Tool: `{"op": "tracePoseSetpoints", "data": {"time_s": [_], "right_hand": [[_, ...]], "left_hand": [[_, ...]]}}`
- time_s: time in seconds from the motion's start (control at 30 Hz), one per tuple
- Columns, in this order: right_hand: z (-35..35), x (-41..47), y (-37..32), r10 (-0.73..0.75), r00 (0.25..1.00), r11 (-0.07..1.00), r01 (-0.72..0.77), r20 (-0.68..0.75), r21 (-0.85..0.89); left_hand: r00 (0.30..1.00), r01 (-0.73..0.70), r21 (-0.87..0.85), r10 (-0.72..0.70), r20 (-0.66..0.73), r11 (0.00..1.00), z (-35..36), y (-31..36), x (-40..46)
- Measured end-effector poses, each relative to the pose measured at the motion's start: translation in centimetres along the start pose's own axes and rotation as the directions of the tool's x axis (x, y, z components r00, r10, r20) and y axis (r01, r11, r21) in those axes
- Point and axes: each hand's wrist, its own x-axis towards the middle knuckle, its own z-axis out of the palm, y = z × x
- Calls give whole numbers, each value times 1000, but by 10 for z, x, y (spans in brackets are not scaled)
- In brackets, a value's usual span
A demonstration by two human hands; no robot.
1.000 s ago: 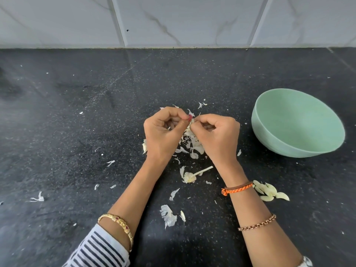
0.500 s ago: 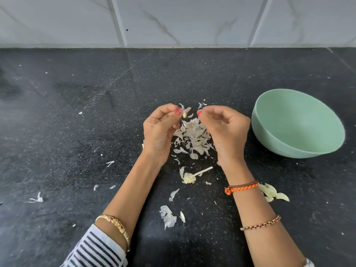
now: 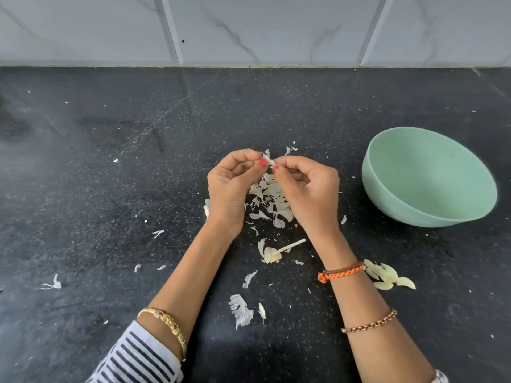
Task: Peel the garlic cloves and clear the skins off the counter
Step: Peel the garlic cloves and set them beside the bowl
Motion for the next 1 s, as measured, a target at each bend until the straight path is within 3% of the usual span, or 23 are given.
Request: {"op": "tracePoseSetpoints", "data": {"time_s": [0.27, 0.6, 0.77, 1.0], "right_hand": [[2, -2, -10, 173, 983, 968, -183, 68, 170], [1, -2, -17, 298, 953, 927, -304, 60, 218], [-1, 0, -20, 339, 938, 903, -347, 78, 252], [-1, 0, -13, 294, 950, 919, -312, 108, 240]], "left_hand": [[997, -70, 41, 71, -14, 997, -4, 0, 1], [999, -21, 94, 18, 34, 995, -4, 2, 1], [976, 215, -158, -205, 77, 964, 3, 5, 0], [917, 398, -277, -384, 105, 875, 3, 11, 1]]}}
